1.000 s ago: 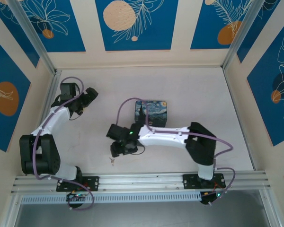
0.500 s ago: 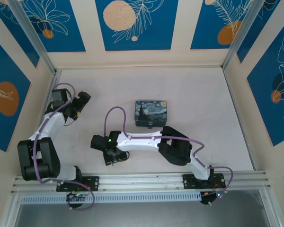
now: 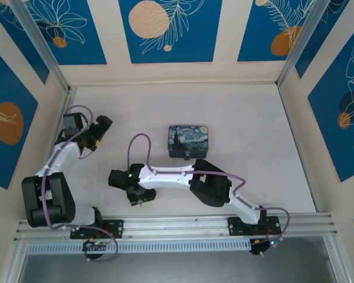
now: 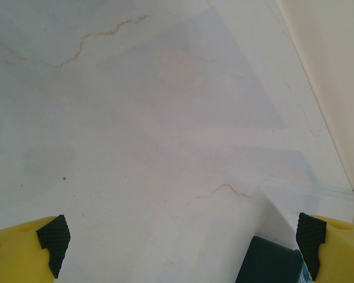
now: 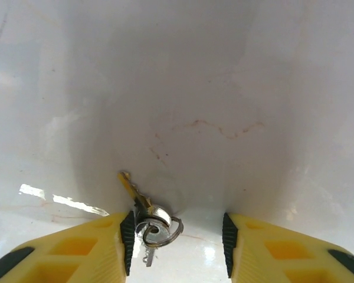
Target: Unlock the padlock with the key
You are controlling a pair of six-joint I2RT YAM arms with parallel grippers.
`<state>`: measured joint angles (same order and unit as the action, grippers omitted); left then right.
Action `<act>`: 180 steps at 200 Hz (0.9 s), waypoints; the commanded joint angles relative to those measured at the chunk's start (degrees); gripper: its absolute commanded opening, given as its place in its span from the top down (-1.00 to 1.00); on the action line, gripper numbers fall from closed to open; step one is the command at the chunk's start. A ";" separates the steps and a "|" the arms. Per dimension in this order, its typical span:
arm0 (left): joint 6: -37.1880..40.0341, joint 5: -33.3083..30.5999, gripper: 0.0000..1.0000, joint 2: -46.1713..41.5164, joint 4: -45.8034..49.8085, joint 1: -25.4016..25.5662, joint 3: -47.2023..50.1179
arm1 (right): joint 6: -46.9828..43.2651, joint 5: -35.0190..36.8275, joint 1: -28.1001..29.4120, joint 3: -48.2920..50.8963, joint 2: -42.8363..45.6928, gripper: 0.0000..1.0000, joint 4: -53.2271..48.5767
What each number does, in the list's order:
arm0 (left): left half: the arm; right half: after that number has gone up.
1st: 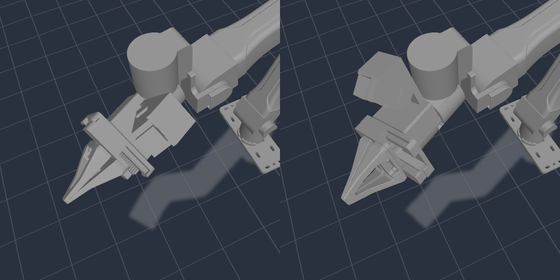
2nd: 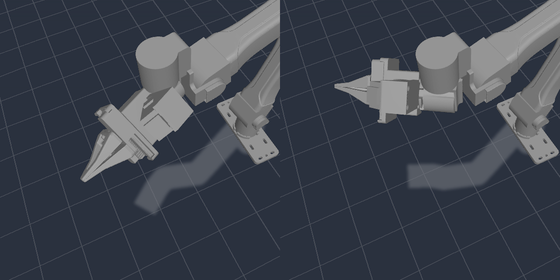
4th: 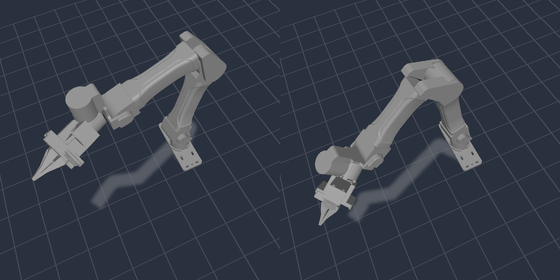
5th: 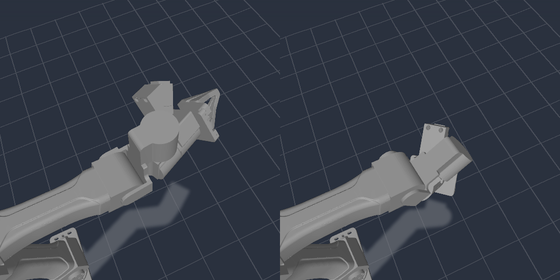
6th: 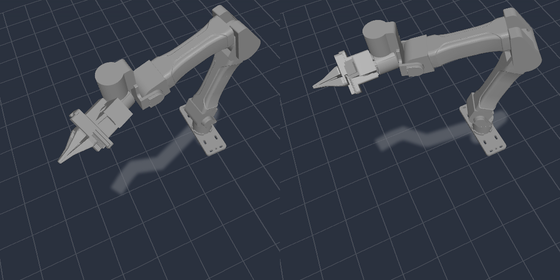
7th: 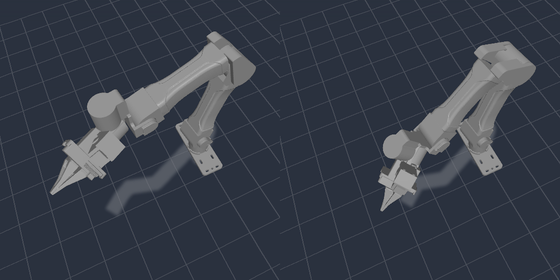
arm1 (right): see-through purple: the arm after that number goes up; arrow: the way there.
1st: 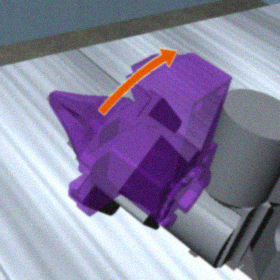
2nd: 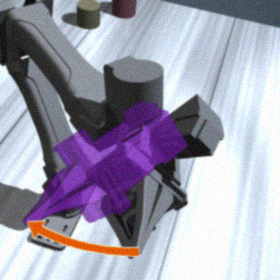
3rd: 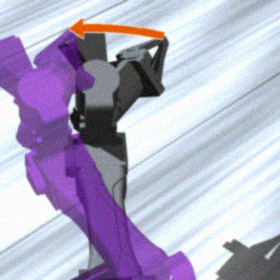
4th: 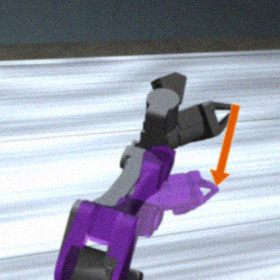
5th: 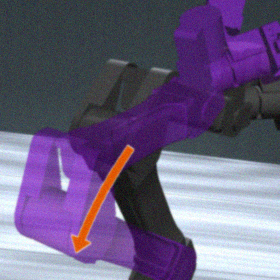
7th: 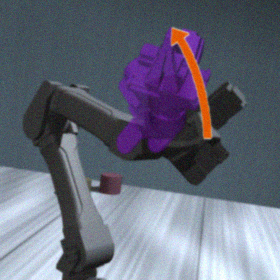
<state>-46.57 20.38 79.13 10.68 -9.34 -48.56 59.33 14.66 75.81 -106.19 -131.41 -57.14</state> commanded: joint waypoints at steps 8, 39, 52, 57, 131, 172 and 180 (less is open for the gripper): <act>0.42 1.68 -1.00 -1.32 -1.19 -1.15 0.73 | 1.57 -0.81 1.36 -0.51 -3.24 0.29 0.32; 0.69 2.33 -1.00 -1.15 -1.28 -1.16 0.85 | 1.45 -0.61 0.89 1.60 -1.91 0.67 1.62; 0.96 2.63 -1.00 -1.17 -1.23 -1.12 0.92 | 1.18 -0.36 0.29 3.30 -0.54 0.78 2.53; 1.03 2.77 -1.00 -1.17 -1.21 -1.10 1.05 | 1.08 -0.26 0.00 4.07 0.07 0.81 3.01; 1.62 4.95 -1.00 -1.29 -1.47 1.13 3.45 | -4.83 1.16 -4.60 18.09 12.22 1.00 10.40; 1.37 3.16 -1.00 -3.05 -2.25 9.63 6.39 | -7.98 0.83 -8.60 30.36 23.43 1.00 16.75; 1.01 2.59 -1.00 -3.44 -2.81 11.98 7.37 | -8.59 0.63 -9.31 32.84 25.82 1.00 18.34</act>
<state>-45.95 23.51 77.84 9.28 -2.68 -43.33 53.54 15.05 68.47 -78.43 -112.31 -42.87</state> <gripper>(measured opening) 0.999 0.057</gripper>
